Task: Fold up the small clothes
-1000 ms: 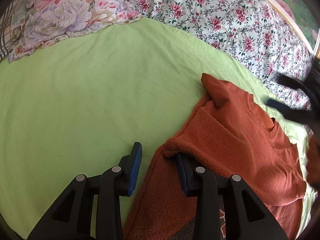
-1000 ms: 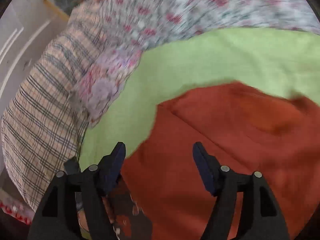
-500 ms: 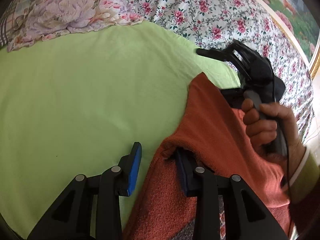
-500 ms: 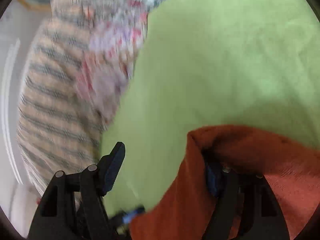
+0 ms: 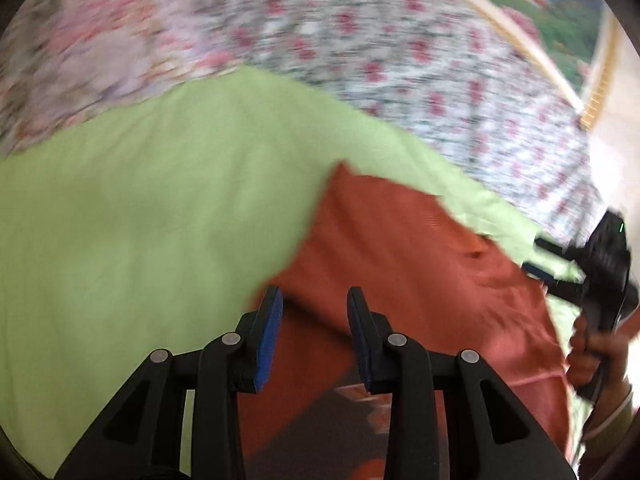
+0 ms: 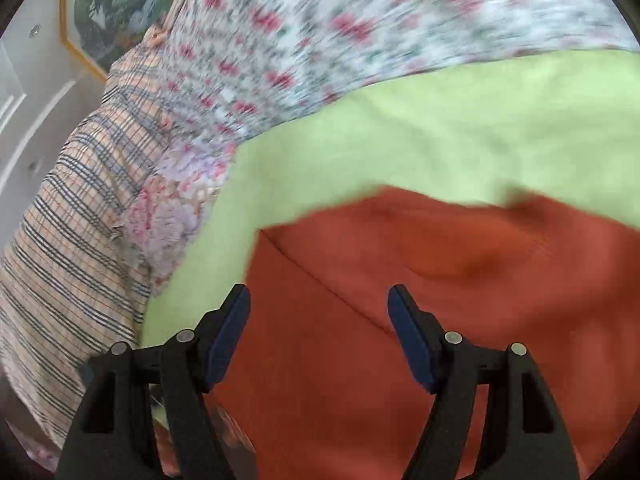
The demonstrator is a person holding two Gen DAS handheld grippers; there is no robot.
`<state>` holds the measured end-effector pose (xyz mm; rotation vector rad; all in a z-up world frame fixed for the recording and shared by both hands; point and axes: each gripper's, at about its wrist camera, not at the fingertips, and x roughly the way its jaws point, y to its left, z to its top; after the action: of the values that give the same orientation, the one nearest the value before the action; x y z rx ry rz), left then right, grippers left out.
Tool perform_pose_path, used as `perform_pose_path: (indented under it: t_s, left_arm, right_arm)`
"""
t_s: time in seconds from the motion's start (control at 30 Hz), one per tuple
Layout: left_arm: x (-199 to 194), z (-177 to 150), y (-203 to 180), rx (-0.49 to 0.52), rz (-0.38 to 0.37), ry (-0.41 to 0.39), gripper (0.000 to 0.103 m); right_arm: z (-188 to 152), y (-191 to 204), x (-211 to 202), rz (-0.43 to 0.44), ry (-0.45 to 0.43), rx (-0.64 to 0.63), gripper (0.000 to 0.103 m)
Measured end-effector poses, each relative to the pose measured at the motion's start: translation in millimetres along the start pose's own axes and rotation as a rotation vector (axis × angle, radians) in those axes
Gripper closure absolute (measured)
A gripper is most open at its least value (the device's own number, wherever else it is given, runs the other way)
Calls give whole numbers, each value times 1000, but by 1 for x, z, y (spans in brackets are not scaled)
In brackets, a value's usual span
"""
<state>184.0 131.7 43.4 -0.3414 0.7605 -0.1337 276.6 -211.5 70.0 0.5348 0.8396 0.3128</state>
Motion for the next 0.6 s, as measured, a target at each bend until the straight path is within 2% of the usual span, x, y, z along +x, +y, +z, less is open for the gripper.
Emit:
perform_pose_path:
  t_s: [0.03, 0.07, 0.13, 0.2, 0.23, 0.27, 0.3, 0.33, 0.37, 0.4, 0.47, 0.5, 0.53, 0.57, 0.6]
  left_arm:
    - [4, 4, -10, 31, -20, 7, 68]
    - [11, 8, -19, 62, -26, 18, 68]
    - [29, 11, -27, 105, -16, 65, 68]
    - [59, 9, -28, 164, 64, 166, 69]
    - [67, 8, -27, 181, 87, 191, 68]
    - [77, 6, -24, 202, 109, 219, 69]
    - [79, 5, -22, 210, 110, 222, 70]
    - [77, 5, -20, 208, 105, 220, 70]
    - [71, 8, -21, 204, 116, 221, 70]
    - [65, 8, -21, 201, 120, 215, 71]
    - [47, 6, -21, 198, 116, 191, 67]
    - [38, 2, -20, 196, 125, 183, 60]
    - [26, -2, -16, 193, 139, 174, 59]
    - [18, -8, -15, 192, 144, 168, 59]
    - [10, -12, -12, 188, 145, 166, 59]
  right_arm:
    - [-11, -10, -18, -28, -23, 18, 34]
    - [-25, -19, -37, -59, -40, 39, 46]
    - [-50, -30, -54, -143, -12, 52, 58]
    - [-69, -40, -61, -210, 42, 61, 60]
    - [-78, -45, -63, -248, 67, 62, 60]
    - [-87, -52, -65, -316, 89, 49, 66]
    - [-92, -59, -68, -413, 101, 24, 74]
    - [-93, -67, -73, -466, 92, 6, 91]
    - [-93, -73, -78, -535, 75, -4, 95]
    - [-91, -77, -86, -572, 55, 14, 95]
    - [-88, -77, -102, -583, -9, 65, 84]
    - [-88, -73, -110, -570, -35, 70, 80]
    - [-90, -69, -115, -553, -49, 74, 69]
    - [-93, -67, -122, -535, -63, 82, 63]
    - [-97, -63, -129, -526, -75, 82, 62]
